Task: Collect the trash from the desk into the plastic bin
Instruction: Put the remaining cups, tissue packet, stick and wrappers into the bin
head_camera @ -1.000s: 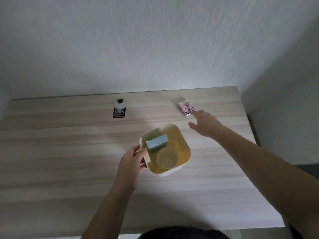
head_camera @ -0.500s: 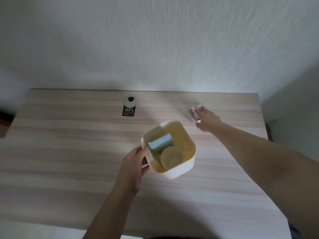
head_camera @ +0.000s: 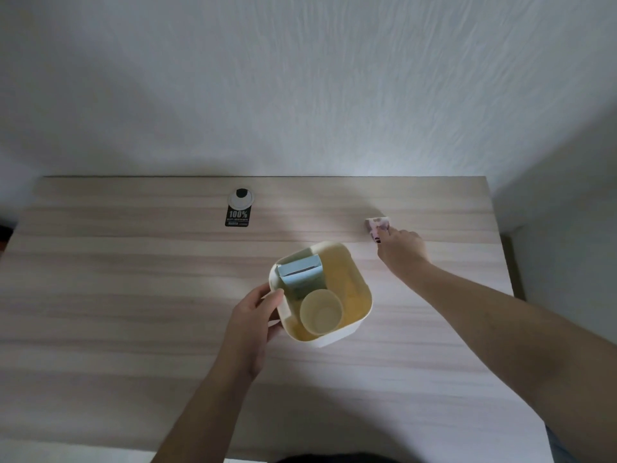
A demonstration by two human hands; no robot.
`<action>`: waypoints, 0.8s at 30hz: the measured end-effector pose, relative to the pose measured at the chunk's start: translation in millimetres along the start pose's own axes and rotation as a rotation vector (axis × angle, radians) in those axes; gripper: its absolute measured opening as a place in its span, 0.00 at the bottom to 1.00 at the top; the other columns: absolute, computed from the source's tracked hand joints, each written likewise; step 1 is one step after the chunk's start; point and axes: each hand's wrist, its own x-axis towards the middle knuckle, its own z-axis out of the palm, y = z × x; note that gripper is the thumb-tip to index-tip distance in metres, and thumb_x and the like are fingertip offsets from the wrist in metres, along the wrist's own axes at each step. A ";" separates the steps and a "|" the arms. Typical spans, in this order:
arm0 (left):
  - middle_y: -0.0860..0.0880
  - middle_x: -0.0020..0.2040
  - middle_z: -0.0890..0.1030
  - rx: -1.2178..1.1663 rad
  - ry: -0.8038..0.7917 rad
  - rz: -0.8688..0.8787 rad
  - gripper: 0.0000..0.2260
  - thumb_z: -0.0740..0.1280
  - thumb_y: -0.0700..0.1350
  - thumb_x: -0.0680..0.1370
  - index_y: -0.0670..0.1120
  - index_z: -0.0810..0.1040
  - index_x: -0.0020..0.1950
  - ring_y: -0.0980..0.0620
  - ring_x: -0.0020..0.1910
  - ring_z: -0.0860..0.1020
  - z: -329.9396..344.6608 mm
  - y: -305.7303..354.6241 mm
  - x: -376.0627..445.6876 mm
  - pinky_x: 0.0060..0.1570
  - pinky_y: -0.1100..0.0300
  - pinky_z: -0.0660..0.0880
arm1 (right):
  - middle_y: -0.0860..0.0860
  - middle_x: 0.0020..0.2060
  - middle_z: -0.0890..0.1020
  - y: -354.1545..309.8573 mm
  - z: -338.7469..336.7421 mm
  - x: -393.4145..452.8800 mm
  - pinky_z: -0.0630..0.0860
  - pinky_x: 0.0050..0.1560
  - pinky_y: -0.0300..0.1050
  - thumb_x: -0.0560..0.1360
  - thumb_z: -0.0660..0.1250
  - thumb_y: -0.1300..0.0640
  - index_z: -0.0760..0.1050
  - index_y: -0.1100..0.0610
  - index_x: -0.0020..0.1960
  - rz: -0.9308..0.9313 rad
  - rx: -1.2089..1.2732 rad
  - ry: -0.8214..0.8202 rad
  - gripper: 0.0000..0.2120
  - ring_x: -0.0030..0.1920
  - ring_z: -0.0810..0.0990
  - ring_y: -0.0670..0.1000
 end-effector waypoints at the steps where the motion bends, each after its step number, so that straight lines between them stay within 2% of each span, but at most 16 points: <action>1: 0.45 0.47 0.87 0.001 -0.003 0.005 0.09 0.65 0.42 0.80 0.47 0.83 0.57 0.50 0.42 0.85 0.0 -0.2 -0.2 0.37 0.60 0.80 | 0.55 0.51 0.81 1.1 -0.9 1.3 0.69 0.42 0.48 0.77 0.54 0.60 0.67 0.60 0.66 0.003 -0.006 -0.003 0.17 0.46 0.80 0.58; 3: 0.45 0.48 0.87 0.005 -0.009 0.010 0.09 0.65 0.42 0.80 0.48 0.83 0.57 0.50 0.43 0.85 0.1 -0.6 -0.8 0.37 0.60 0.80 | 0.54 0.47 0.82 3.9 -5.4 1.8 0.67 0.37 0.46 0.77 0.56 0.60 0.69 0.58 0.63 0.048 0.050 -0.019 0.15 0.43 0.81 0.58; 6: 0.45 0.47 0.87 -0.006 -0.006 0.017 0.09 0.65 0.42 0.80 0.48 0.83 0.57 0.50 0.42 0.86 -1.0 -1.8 -2.6 0.37 0.61 0.79 | 0.55 0.45 0.82 9.1 -13.7 -4.8 0.67 0.35 0.44 0.75 0.60 0.55 0.72 0.54 0.61 0.184 0.405 0.011 0.15 0.42 0.79 0.59; 8: 0.45 0.48 0.87 -0.011 -0.002 0.019 0.09 0.65 0.42 0.80 0.47 0.83 0.57 0.50 0.42 0.86 -2.3 -2.4 -4.4 0.37 0.60 0.80 | 0.54 0.43 0.82 10.9 -23.7 -14.5 0.65 0.31 0.42 0.74 0.61 0.53 0.74 0.52 0.56 0.264 0.636 0.062 0.11 0.38 0.77 0.56; 11: 0.45 0.47 0.87 -0.017 0.007 0.026 0.09 0.66 0.42 0.79 0.47 0.83 0.57 0.50 0.41 0.85 -3.9 -3.5 -7.5 0.37 0.60 0.80 | 0.50 0.35 0.79 12.1 -45.9 -35.0 0.64 0.27 0.41 0.74 0.59 0.50 0.74 0.51 0.48 0.330 0.820 0.091 0.08 0.31 0.74 0.49; 14: 0.45 0.47 0.87 -0.016 0.020 0.028 0.09 0.65 0.42 0.79 0.47 0.83 0.56 0.50 0.41 0.85 -4.1 -4.6 -9.9 0.36 0.60 0.80 | 0.47 0.36 0.81 14.7 -77.6 -60.7 0.72 0.29 0.43 0.74 0.60 0.48 0.76 0.51 0.47 0.231 0.940 0.123 0.09 0.35 0.78 0.46; 15: 0.45 0.47 0.87 -0.011 0.023 0.028 0.09 0.65 0.42 0.79 0.47 0.83 0.57 0.50 0.41 0.86 -4.3 -5.5 -11.1 0.37 0.60 0.80 | 0.46 0.36 0.82 15.5 -91.0 -71.2 0.74 0.30 0.41 0.74 0.61 0.48 0.77 0.51 0.47 0.180 0.972 0.157 0.09 0.36 0.79 0.43; 17: 0.45 0.49 0.87 0.001 0.027 0.031 0.10 0.65 0.42 0.79 0.47 0.82 0.58 0.49 0.43 0.86 -4.2 -7.8 -13.9 0.38 0.60 0.80 | 0.42 0.34 0.81 14.4 -118.7 -93.9 0.70 0.29 0.28 0.74 0.64 0.49 0.79 0.50 0.46 0.081 1.022 0.248 0.07 0.35 0.79 0.36; 18: 0.45 0.49 0.87 0.003 0.027 0.031 0.10 0.66 0.43 0.79 0.47 0.82 0.59 0.49 0.44 0.86 -3.9 -9.1 -15.7 0.38 0.60 0.80 | 0.40 0.32 0.80 12.4 -131.4 -106.0 0.69 0.29 0.27 0.73 0.65 0.49 0.78 0.49 0.44 0.035 1.038 0.283 0.06 0.35 0.78 0.33; 21: 0.46 0.50 0.87 -0.002 0.036 0.022 0.10 0.66 0.43 0.79 0.48 0.81 0.60 0.48 0.45 0.86 -2.6 -13.5 -21.0 0.38 0.60 0.81 | 0.41 0.29 0.78 3.4 -158.1 -139.5 0.69 0.26 0.30 0.72 0.65 0.48 0.78 0.51 0.40 -0.071 1.029 0.301 0.08 0.31 0.77 0.39; 24: 0.47 0.49 0.87 0.006 0.037 0.012 0.10 0.66 0.43 0.80 0.47 0.80 0.60 0.49 0.45 0.86 -0.5 -17.2 -28.1 0.37 0.60 0.81 | 0.45 0.27 0.77 -6.0 -166.3 -160.4 0.67 0.26 0.38 0.72 0.63 0.45 0.75 0.52 0.37 -0.123 0.858 0.251 0.12 0.28 0.74 0.46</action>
